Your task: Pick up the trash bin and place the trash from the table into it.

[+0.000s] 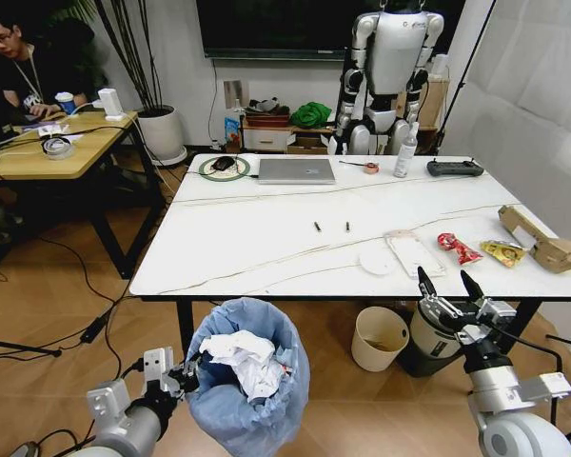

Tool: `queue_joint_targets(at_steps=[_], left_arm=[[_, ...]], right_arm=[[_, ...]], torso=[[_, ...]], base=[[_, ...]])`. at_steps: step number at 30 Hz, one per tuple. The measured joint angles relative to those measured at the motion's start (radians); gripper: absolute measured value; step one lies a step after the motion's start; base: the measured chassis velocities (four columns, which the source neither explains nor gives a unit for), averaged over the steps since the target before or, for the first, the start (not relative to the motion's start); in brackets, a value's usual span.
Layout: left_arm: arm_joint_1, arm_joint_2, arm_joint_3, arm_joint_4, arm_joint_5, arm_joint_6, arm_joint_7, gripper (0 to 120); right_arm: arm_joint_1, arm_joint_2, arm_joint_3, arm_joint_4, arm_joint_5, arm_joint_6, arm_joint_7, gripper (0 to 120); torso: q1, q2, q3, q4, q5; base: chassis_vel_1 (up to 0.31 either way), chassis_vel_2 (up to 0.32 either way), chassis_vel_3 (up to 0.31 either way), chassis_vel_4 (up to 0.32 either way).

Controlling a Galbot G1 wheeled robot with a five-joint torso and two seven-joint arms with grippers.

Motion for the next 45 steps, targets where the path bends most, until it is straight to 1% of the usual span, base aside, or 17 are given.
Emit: queue_joint_targets(at_steps=[3,6,7,8,10,11,13,14,16,17,18,20,23,24,28,35,45], left_arm=[[0.025,-0.001,-0.015,-0.015,0.004,0.0,0.0,0],[0.064,-0.009,-0.039,-0.026,0.018,-0.006,0.006,0],[0.064,-0.009,-0.039,-0.026,0.018,-0.006,0.006,0],[0.072,-0.012,-0.041,-0.026,0.023,-0.008,0.007,0],[0.095,-0.025,-0.047,-0.026,0.041,-0.014,0.013,0],[0.097,-0.027,-0.047,-0.026,0.044,-0.014,0.014,0],[0.095,-0.029,-0.047,-0.025,0.046,-0.015,0.014,0],[0.095,-0.029,-0.047,-0.025,0.046,-0.015,0.014,0],[0.081,-0.019,-0.046,-0.018,0.032,-0.011,0.011,0],[0.076,-0.014,-0.046,-0.014,0.024,-0.008,0.008,0],[0.078,-0.012,-0.052,-0.011,0.019,-0.007,0.007,0],[0.09,-0.016,-0.074,-0.008,0.015,-0.006,0.007,0],[0.094,-0.02,-0.083,-0.007,0.015,-0.007,0.008,0],[0.096,-0.027,-0.091,-0.006,0.015,-0.007,0.008,0],[0.093,-0.038,-0.095,-0.001,0.014,-0.007,0.008,0],[0.111,-0.04,-0.107,-0.005,0.017,-0.007,0.007,0],[0.111,-0.041,-0.127,-0.011,0.015,-0.006,0.006,0]], right_arm=[[0.037,-0.066,-0.028,-0.019,-0.023,-0.011,0.003,100],[0.108,-0.204,-0.095,-0.031,-0.02,-0.053,0.055,100],[0.108,-0.204,-0.095,-0.031,-0.02,-0.053,0.055,100],[0.123,-0.23,-0.111,-0.034,-0.015,-0.063,0.068,100],[0.199,-0.316,-0.185,-0.044,0.02,-0.125,0.175,100],[0.223,-0.333,-0.2,-0.05,0.03,-0.144,0.197,100],[0.319,-0.376,-0.241,-0.085,0.059,-0.227,0.25,100],[0.319,-0.376,-0.241,-0.085,0.059,-0.227,0.25,100],[0.423,-0.403,-0.264,-0.144,0.125,-0.3,0.278,100],[0.465,-0.41,-0.276,-0.172,0.161,-0.325,0.284,100],[0.513,-0.412,-0.297,-0.205,0.19,-0.347,0.289,100],[0.624,-0.408,-0.359,-0.284,0.225,-0.393,0.295,100],[0.669,-0.399,-0.393,-0.32,0.237,-0.414,0.299,100],[0.728,-0.381,-0.438,-0.365,0.248,-0.438,0.306,100],[0.845,-0.34,-0.537,-0.463,0.26,-0.475,0.319,100],[0.976,-0.273,-0.64,-0.599,0.227,-0.484,0.318,100],[1.041,-0.171,-0.706,-0.682,0.19,-0.561,0.342,100]], torso=[[0.0,0.0,0.0,0.0002,0.0001],[0.0,0.0,0.0,0.0006,-0.0003],[0.0,0.0,0.0,0.0006,-0.0003],[0.0,0.0,0.0,0.0005,-0.0002],[0.0,0.0,0.0,0.0005,-0.0002],[0.0,0.0,0.0,0.0005,-0.0002],[0.0,0.0,0.0,0.0005,0.0001],[0.0,0.0,0.0,0.0005,0.0001],[0.0,0.0,0.0,0.0007,-0.0001],[0.0,0.0,0.0,-0.0002,-0.0002],[0.0,0.0,0.0,-0.0005,-0.0008],[0.0,0.0,0.0,0.0001,0.0002],[0.0,0.0,0.0,0.0003,0.0001],[0.0,0.0,0.0,0.0009,0.0],[0.0,0.0,0.0,0.0004,-0.0003],[0.0,0.0,0.0,0.0003,-0.0002],[0.0,0.0,0.0,0.0004,-0.0005]], base=[[0.0,0.0,0.0,0.0],[0.0,0.0,0.0,0.0],[0.0,0.0,0.0,0.0],[0.0,0.0,0.0,0.0],[0.0,0.0,0.0,0.0],[0.0,0.0,0.0,0.0],[0.0,0.0,0.0,0.0],[0.0,0.0,0.0,0.0],[0.0,0.0,0.0,0.0],[0.0,0.0,0.0,0.0],[0.0,0.0,0.0,0.0],[0.0,0.0,0.0,0.0],[0.0,0.0,0.0,0.0],[0.0,0.0,0.0,0.0],[0.0,0.0,0.0,0.0],[0.0,0.0,0.0,0.0],[0.0,0.0,0.0,0.0]])
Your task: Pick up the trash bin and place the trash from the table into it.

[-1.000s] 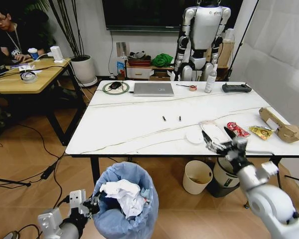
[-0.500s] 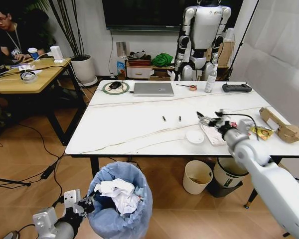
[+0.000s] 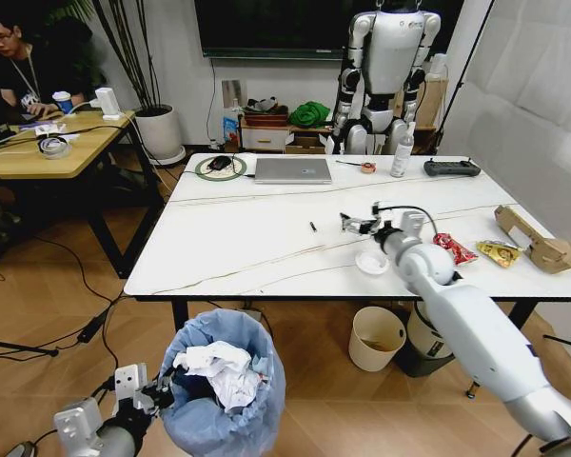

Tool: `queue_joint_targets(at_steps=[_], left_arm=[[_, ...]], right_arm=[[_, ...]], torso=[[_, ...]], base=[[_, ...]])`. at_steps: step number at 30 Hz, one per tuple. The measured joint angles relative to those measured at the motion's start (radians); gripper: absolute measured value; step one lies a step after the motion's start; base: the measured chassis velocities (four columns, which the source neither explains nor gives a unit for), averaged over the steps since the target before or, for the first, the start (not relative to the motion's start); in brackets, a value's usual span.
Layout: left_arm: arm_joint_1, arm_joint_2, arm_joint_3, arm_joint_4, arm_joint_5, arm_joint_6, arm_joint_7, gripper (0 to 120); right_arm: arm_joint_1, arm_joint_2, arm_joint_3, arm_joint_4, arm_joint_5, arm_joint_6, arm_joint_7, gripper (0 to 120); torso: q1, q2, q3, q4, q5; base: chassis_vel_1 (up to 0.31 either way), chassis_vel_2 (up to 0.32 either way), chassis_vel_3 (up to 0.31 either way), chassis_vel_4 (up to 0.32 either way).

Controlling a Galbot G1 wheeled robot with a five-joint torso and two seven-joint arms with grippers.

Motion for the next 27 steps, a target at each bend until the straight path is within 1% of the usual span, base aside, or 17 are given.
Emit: queue_joint_targets(at_steps=[4,10,17,25,27], left_arm=[[-0.002,-0.004,0.0,0.001,0.0,0.0,0.0,0],[-0.005,-0.008,-0.002,0.003,0.0,0.001,-0.001,0],[-0.006,-0.014,-0.003,0.003,0.0,0.001,-0.001,0],[-0.008,-0.015,-0.005,0.003,0.0,0.001,-0.001,0],[-0.009,-0.015,-0.005,0.003,0.0,0.001,-0.001,0]], right_arm=[[0.016,0.035,-0.008,-0.047,-0.045,-0.005,-0.003,100],[0.038,0.066,-0.014,-0.106,-0.091,-0.004,-0.021,100],[0.053,0.085,-0.022,-0.157,-0.113,0.001,-0.034,97],[0.057,0.086,-0.021,-0.187,-0.125,0.007,-0.046,97],[0.057,0.084,-0.018,-0.191,-0.125,0.008,-0.05,94]], torso=[[0.0,0.0,0.0,-0.0002,0.0001],[0.0,0.0,0.0,-0.0001,0.0001],[0.0,0.0,0.0,-0.0002,0.0001],[0.0,0.0,0.0,-0.0002,0.0001],[0.0,0.0,0.0,-0.0001,0.0001]], base=[[0.0,0.0,0.0,0.0],[0.0,0.0,0.0,0.0],[0.0,0.0,0.0,0.0],[0.0,0.0,0.0,0.0],[0.0,0.0,0.0,0.0]])
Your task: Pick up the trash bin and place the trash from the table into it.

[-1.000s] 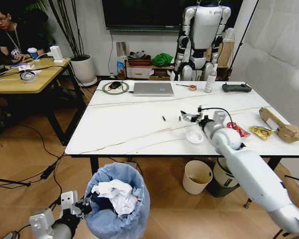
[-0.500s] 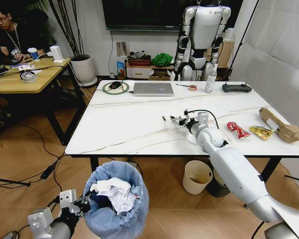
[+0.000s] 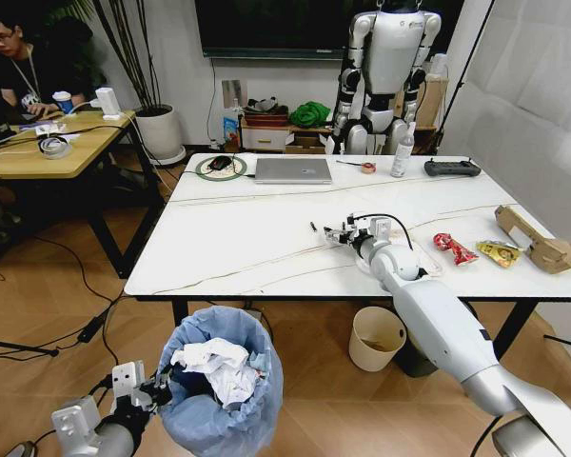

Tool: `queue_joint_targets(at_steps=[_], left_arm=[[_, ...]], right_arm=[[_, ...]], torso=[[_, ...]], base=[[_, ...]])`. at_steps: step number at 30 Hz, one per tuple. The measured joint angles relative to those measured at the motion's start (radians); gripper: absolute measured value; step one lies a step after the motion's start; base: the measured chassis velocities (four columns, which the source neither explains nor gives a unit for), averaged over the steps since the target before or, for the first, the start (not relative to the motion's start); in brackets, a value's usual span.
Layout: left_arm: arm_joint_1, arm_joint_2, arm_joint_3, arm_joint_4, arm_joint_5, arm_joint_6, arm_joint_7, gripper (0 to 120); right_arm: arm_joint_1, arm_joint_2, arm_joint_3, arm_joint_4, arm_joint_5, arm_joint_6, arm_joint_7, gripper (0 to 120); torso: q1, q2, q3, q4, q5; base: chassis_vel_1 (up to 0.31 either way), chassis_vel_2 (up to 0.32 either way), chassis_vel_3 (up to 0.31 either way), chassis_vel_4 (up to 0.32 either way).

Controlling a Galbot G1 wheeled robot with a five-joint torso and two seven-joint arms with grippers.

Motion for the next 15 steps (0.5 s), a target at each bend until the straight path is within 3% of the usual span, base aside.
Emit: queue_joint_targets(at_steps=[7,15], left_arm=[[-0.002,-0.002,0.005,0.0,0.001,0.0,0.0,0],[-0.001,-0.002,0.007,0.001,0.003,0.0,0.0,0]], right_arm=[[-0.004,-0.011,0.006,-0.001,0.0,0.001,-0.003,74],[-0.014,-0.02,0.008,0.003,-0.004,0.001,-0.005,42]], torso=[[0.0,0.0,0.0,-0.0001,0.0],[0.0,0.0,0.0,0.0,0.0]], base=[[0.0,0.0,0.0,0.0],[0.0,0.0,0.0,0.0]])
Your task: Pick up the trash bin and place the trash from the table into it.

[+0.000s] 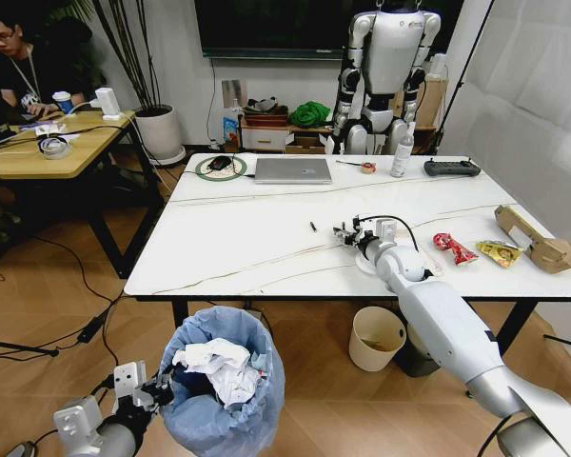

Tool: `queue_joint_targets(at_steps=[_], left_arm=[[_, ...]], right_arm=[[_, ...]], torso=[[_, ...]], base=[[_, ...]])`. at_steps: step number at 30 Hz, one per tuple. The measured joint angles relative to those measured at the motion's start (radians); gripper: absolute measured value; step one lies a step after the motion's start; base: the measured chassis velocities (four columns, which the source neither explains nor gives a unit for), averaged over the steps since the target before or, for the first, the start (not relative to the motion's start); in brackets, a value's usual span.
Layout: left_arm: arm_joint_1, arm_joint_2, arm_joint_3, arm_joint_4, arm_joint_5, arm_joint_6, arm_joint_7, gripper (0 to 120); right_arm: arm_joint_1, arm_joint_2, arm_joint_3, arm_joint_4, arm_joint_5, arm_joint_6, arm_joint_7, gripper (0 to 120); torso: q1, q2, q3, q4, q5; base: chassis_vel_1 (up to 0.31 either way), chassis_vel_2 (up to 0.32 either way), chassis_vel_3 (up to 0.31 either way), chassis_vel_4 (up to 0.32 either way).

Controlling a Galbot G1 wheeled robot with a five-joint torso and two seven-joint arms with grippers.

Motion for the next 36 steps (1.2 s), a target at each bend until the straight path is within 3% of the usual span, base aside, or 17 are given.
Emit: queue_joint_targets(at_steps=[11,25,29,34,36], left_arm=[[-0.004,0.003,0.001,0.002,0.001,-0.001,0.0,0],[-0.006,0.01,0.011,0.001,-0.002,-0.001,-0.003,0],[-0.008,0.011,0.035,0.001,0.0,-0.001,-0.004,0],[-0.025,0.031,0.052,-0.006,-0.023,0.002,-0.012,0],[-0.028,0.037,0.051,-0.006,-0.031,0.003,-0.013,0]], right_arm=[[-0.019,-0.02,-0.003,0.028,-0.008,-0.001,-0.003,1],[-0.004,-0.035,-0.01,0.094,0.02,0.024,-0.003,0],[-0.021,-0.111,-0.015,0.21,0.105,0.069,-0.018,0],[-0.079,-0.254,-0.057,0.47,0.219,0.195,-0.177,0],[-0.091,-0.279,-0.07,0.524,0.235,0.215,-0.214,0]], torso=[[0.0,0.0,0.0,0.0,0.0001],[0.0,0.0,0.0,0.0005,0.0002],[0.0,0.0,0.0,0.0002,0.0003],[0.0,0.0,0.0,-0.0005,0.0002],[0.0,0.0,0.0,-0.0002,0.0002]], base=[[0.0,0.0,0.0,0.0],[0.0,0.0,0.0,0.0],[0.0,0.0,0.0,0.0],[0.0,0.0,0.0,0.0],[0.0,0.0,0.0,0.0]])
